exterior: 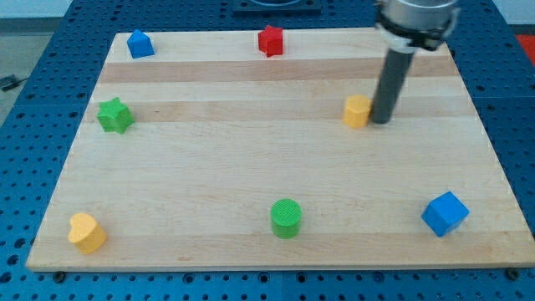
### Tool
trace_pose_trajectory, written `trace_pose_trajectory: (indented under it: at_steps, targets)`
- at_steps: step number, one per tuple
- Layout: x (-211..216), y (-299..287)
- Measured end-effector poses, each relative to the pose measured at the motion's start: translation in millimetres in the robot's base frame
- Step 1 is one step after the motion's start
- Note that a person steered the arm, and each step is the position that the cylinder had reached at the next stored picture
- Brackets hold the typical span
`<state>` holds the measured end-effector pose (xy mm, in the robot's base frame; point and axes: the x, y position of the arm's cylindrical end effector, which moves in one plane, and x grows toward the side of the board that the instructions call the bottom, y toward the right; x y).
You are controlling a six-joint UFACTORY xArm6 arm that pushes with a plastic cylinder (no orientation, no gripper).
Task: Push red circle diagonally above yellow hexagon
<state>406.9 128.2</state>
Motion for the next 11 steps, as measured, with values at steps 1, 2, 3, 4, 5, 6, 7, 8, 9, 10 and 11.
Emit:
trace_pose_trajectory:
  at_steps: [1, 2, 3, 4, 5, 6, 7, 8, 9, 10, 11]
  targets:
    - [-18, 12]
    - [-62, 67]
    - [-113, 127]
    - [-169, 175]
    - [-215, 188]
    - [-216, 183]
    - [-216, 140]
    - [-215, 93]
    - [-195, 65]
    - [-162, 45]
    - [-155, 41]
